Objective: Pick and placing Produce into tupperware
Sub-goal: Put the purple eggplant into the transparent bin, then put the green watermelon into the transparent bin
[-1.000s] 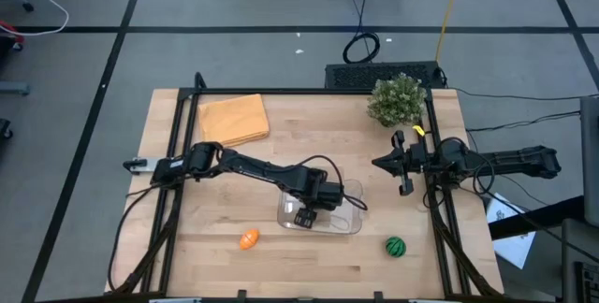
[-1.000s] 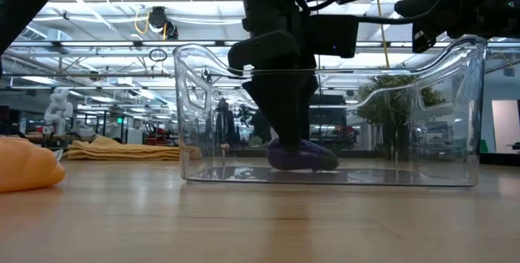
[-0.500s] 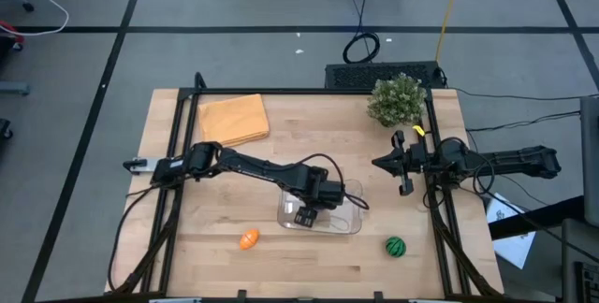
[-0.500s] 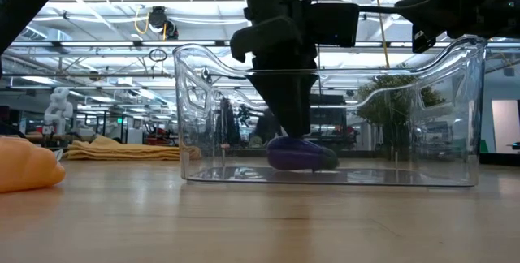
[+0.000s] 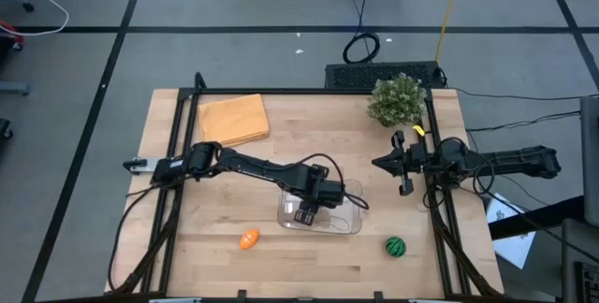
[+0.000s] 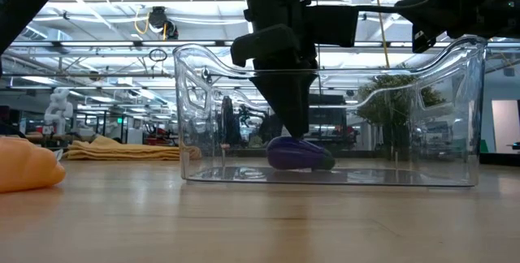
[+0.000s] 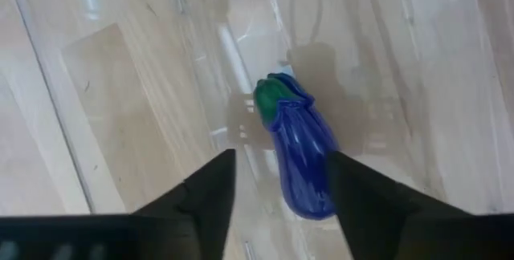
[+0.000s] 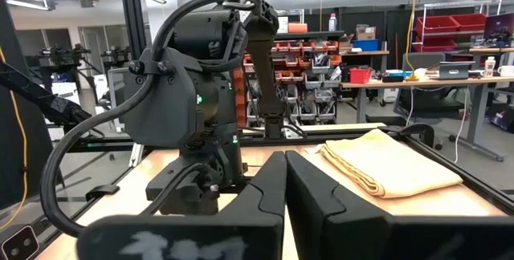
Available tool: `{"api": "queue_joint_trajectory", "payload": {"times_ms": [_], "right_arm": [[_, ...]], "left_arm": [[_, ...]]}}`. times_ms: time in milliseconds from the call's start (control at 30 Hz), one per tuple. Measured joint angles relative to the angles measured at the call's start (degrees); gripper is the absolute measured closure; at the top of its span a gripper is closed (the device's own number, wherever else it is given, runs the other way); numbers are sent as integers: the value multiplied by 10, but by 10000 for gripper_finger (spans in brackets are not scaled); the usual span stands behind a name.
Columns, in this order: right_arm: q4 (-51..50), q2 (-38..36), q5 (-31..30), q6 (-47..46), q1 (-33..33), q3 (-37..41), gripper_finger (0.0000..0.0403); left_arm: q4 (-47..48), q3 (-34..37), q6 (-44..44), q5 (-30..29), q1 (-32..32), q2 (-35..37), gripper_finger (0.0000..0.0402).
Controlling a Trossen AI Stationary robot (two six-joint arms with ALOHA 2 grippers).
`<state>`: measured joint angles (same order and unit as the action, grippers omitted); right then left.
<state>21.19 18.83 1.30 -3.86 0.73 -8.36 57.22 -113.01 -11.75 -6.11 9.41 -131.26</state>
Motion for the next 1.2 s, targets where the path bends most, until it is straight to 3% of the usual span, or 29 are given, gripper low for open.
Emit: {"api": "queue_joint_trajectory", "payload": {"times_ms": [233,600,1000,1200], "right_arm": [[0,0,0,0,0,0,403],[0,0,0,0,0,0,403],[0,0,0,0,0,0,403],[0,0,0,0,0,0,403]], "left_arm": [[0,0,0,0,0,0,308],[1,0,-1,0,0,0,395],[3,0,-7,-1,0,0,390],[41,0,-10,-79,4,24,393]]}}
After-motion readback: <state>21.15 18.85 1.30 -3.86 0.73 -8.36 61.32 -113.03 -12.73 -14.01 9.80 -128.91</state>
